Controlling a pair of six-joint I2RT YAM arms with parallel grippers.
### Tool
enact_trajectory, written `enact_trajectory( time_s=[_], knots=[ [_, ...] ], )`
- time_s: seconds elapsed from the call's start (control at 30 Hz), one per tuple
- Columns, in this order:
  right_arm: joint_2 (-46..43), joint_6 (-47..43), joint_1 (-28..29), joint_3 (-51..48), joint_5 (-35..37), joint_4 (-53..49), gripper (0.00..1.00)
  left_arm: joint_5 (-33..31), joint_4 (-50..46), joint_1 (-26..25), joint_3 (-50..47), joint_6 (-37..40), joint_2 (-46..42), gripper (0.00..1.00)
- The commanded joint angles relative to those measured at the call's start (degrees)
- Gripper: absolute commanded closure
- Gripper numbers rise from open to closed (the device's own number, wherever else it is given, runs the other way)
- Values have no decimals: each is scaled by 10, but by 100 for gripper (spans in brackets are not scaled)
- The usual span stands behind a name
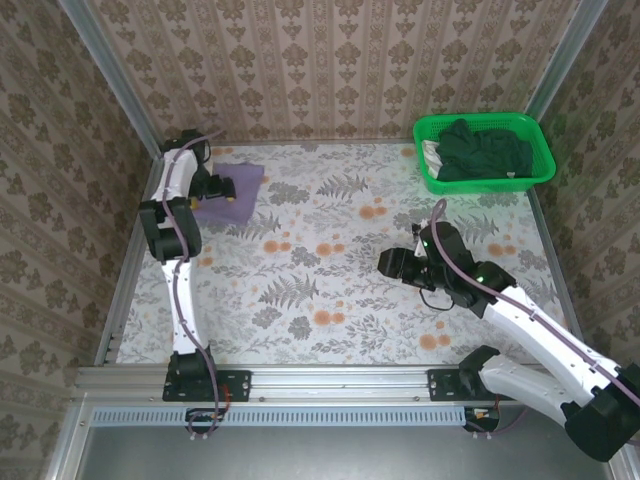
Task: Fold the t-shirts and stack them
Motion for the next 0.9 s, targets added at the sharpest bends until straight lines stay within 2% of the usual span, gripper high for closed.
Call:
enact_trajectory(
  time_s=[0.0,0.17,0.43,0.73,0.87],
  knots=[
    [-19,12,-4,-6,14,-17,40,23,-5,2,33,-49,48,0],
    [-25,16,-4,-7,19,-21,41,65,26,2,43,-125,64,0],
    [-33,15,-4,-2,23,-44,41,29,30,2,79,-120,81,0],
    [-33,13,-4,2,22,-45,41,105,63,9,90,-177,59,0],
    [-42,7,-4,6,31,-48,40,106,61,9,90,-183,20,0]
  ],
)
